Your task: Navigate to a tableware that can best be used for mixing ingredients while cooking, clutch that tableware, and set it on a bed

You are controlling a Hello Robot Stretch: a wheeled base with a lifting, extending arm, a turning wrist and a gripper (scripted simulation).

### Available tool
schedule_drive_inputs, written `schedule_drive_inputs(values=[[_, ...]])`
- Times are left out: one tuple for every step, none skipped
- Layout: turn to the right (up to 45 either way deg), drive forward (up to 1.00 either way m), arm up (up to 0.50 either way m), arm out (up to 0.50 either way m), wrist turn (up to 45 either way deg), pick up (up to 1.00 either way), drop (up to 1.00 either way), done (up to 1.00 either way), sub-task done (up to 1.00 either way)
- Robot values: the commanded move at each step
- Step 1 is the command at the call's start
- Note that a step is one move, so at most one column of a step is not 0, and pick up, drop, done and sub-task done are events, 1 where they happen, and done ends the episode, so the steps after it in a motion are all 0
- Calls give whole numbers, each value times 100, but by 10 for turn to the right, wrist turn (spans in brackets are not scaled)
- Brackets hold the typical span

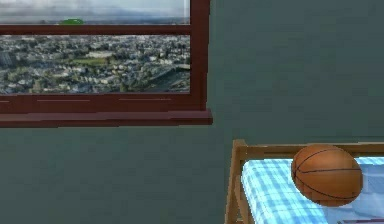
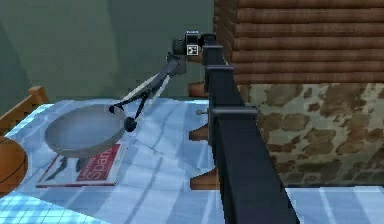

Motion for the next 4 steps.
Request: schedule_drive_inputs(values=[[0,0,0,0,450,0,0,0,0],[0,0,0,0,450,0,0,0,0],[0,0,0,0,390,0,0,0,0],[0,0,-2,0,0,0,0,0,0]])
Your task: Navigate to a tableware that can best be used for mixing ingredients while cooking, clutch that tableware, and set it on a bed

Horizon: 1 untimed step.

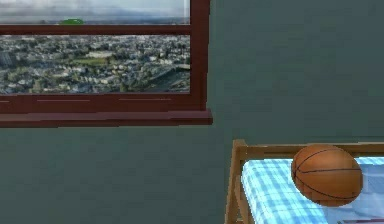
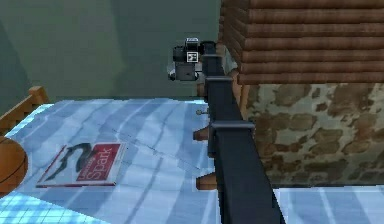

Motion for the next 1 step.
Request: schedule_drive_inputs(values=[[0,0,-32,0,0,0,0,0,0]])
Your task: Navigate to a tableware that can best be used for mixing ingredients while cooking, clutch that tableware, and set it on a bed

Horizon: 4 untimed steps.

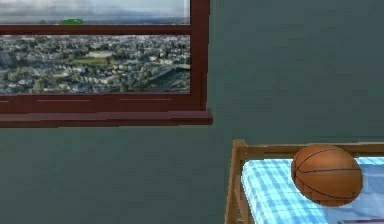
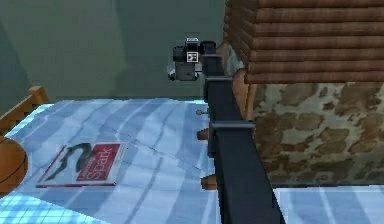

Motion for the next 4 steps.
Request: schedule_drive_inputs(values=[[0,0,0,0,0,0,100,0,0],[0,0,2,0,0,0,0,0,0],[0,0,0,-8,0,0,0,0,0],[0,0,0,0,0,0,0,100,0]])
